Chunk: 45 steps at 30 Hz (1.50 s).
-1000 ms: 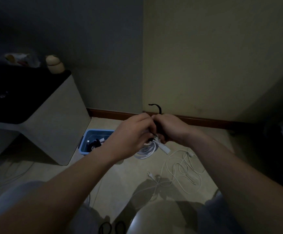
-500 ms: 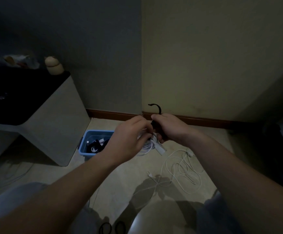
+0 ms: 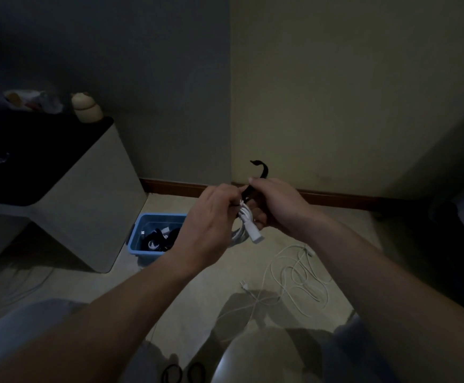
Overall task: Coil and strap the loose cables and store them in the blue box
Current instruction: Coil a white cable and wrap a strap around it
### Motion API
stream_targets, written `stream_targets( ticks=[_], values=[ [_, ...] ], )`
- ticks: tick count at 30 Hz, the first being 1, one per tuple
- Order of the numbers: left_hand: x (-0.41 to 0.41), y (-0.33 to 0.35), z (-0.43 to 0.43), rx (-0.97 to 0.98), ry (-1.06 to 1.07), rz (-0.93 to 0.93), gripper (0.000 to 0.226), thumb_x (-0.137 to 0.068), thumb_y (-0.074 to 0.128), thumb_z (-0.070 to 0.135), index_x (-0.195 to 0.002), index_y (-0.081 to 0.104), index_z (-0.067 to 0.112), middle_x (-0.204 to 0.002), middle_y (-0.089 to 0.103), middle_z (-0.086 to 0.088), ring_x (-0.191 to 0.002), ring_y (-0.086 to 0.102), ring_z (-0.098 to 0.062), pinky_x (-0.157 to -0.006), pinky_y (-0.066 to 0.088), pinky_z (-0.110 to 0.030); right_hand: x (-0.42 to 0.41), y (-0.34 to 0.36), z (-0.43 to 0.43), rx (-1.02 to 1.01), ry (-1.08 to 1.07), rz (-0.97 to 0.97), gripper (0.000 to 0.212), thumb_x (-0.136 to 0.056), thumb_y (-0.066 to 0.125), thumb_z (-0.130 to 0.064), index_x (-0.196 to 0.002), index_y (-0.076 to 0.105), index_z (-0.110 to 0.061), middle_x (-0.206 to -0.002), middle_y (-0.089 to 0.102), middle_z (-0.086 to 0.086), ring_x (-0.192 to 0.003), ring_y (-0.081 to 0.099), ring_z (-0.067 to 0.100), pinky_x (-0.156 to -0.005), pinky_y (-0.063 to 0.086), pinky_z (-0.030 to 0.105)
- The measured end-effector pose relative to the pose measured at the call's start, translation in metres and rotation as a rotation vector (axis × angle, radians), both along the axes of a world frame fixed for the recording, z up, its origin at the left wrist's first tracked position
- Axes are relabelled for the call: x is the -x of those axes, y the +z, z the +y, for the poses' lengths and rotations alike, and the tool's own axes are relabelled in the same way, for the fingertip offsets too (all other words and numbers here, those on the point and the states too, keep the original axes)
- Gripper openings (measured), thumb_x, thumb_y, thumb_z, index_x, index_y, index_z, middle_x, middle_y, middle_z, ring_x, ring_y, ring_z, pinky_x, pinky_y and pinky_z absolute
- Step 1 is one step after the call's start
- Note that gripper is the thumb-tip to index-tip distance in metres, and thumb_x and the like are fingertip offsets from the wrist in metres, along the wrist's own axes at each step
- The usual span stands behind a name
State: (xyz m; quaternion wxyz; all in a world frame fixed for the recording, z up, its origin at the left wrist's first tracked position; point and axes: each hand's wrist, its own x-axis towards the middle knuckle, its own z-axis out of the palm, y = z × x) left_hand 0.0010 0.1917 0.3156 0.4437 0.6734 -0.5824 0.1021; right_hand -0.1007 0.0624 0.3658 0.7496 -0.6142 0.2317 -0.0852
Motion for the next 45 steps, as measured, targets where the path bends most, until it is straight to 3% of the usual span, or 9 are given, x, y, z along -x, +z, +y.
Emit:
stream_targets(
  ticks=[5, 12, 20, 24, 28, 32, 35, 42, 45],
  values=[
    [0.002, 0.003, 0.002, 0.126, 0.016, 0.028, 0.017, -0.097, 0.045, 0.007, -0.107, 0.041, 0.02, -0.103, 0.048, 0.004, -0.084, 0.054, -0.023, -0.073, 0.046, -0.033, 0.004, 0.006, 0.005, 0.038, 0.044, -0.093, 0.034, -0.109, 0.036, -0.026, -0.118, 0.063, -0.007, -0.056, 0.043, 0.003, -0.046, 0.037, 0.014, -0.045, 0.039, 0.026],
    [0.001, 0.016, 0.005, 0.16, 0.081, 0.028, 0.011, -0.097, 0.043, 0.016, -0.105, 0.038, 0.022, -0.091, 0.053, -0.002, -0.074, 0.048, -0.011, -0.067, 0.036, -0.017, 0.006, 0.016, 0.013, -0.033, -0.008, -0.177, 0.025, -0.108, 0.036, -0.019, -0.087, 0.046, -0.01, -0.063, 0.039, 0.009, -0.039, 0.035, 0.013, -0.04, 0.035, 0.021],
    [0.004, 0.015, 0.006, 0.141, 0.051, 0.084, 0.009, -0.099, 0.042, 0.021, -0.107, 0.04, 0.025, -0.098, 0.05, 0.002, -0.078, 0.055, -0.02, -0.066, 0.05, -0.04, 0.009, 0.024, 0.01, -0.019, 0.145, -0.068, 0.03, -0.097, 0.016, -0.026, -0.076, 0.033, -0.013, -0.063, 0.033, 0.008, -0.051, 0.034, 0.021, -0.047, 0.029, 0.028],
    [0.004, 0.016, 0.007, 0.12, 0.051, 0.105, 0.01, -0.099, 0.04, 0.024, -0.109, 0.039, 0.025, -0.1, 0.051, -0.001, -0.079, 0.058, -0.025, -0.066, 0.053, -0.048, 0.007, 0.025, 0.01, 0.013, 0.186, -0.089, 0.056, -0.09, 0.015, -0.067, -0.075, 0.031, -0.015, -0.065, 0.028, 0.007, -0.052, 0.029, 0.02, -0.049, 0.022, 0.031],
    [0.002, 0.014, 0.007, 0.12, 0.075, 0.126, 0.01, -0.099, 0.039, 0.027, -0.109, 0.039, 0.028, -0.099, 0.053, -0.001, -0.08, 0.057, -0.019, -0.068, 0.052, -0.041, 0.006, 0.023, 0.012, 0.02, 0.226, -0.118, 0.055, -0.09, 0.018, -0.068, -0.074, 0.03, -0.016, -0.068, 0.024, 0.007, -0.055, 0.025, 0.02, -0.052, 0.018, 0.033],
    [-0.001, 0.01, 0.006, 0.113, 0.082, 0.156, 0.011, -0.099, 0.04, 0.028, -0.11, 0.038, 0.03, -0.098, 0.054, 0.001, -0.08, 0.054, -0.012, -0.068, 0.05, -0.035, 0.009, 0.028, 0.009, 0.061, 0.259, -0.059, 0.073, -0.081, 0.014, -0.082, -0.081, 0.041, -0.014, -0.07, 0.035, 0.006, -0.059, 0.035, 0.019, -0.056, 0.032, 0.031],
    [-0.001, 0.01, 0.005, 0.088, 0.084, 0.176, 0.015, -0.1, 0.041, 0.031, -0.11, 0.034, 0.04, -0.095, 0.055, 0.0, -0.077, 0.058, -0.017, -0.065, 0.053, -0.041, 0.008, 0.029, 0.01, 0.141, 0.272, 0.017, 0.102, -0.066, 0.001, -0.093, -0.101, 0.051, -0.012, -0.084, 0.044, 0.011, -0.076, 0.044, 0.026, -0.076, 0.044, 0.045],
    [-0.001, 0.01, 0.005, 0.128, 0.058, 0.176, 0.012, -0.102, 0.04, 0.03, -0.11, 0.035, 0.038, -0.094, 0.054, 0.003, -0.078, 0.058, -0.012, -0.065, 0.051, -0.03, 0.006, 0.02, 0.011, 0.199, 0.169, 0.017, 0.072, -0.097, 0.044, -0.06, -0.109, 0.052, 0.011, -0.094, 0.055, 0.02, -0.085, 0.049, 0.035, -0.08, 0.051, 0.061],
    [0.001, 0.012, 0.004, 0.146, 0.044, 0.176, 0.012, -0.102, 0.039, 0.03, -0.109, 0.034, 0.039, -0.092, 0.051, 0.012, -0.079, 0.057, -0.006, -0.066, 0.047, -0.017, 0.006, 0.018, 0.011, 0.158, 0.173, -0.014, 0.066, -0.093, 0.053, -0.053, -0.108, 0.052, 0.011, -0.088, 0.055, 0.018, -0.076, 0.046, 0.036, -0.075, 0.051, 0.056]
  ],
)
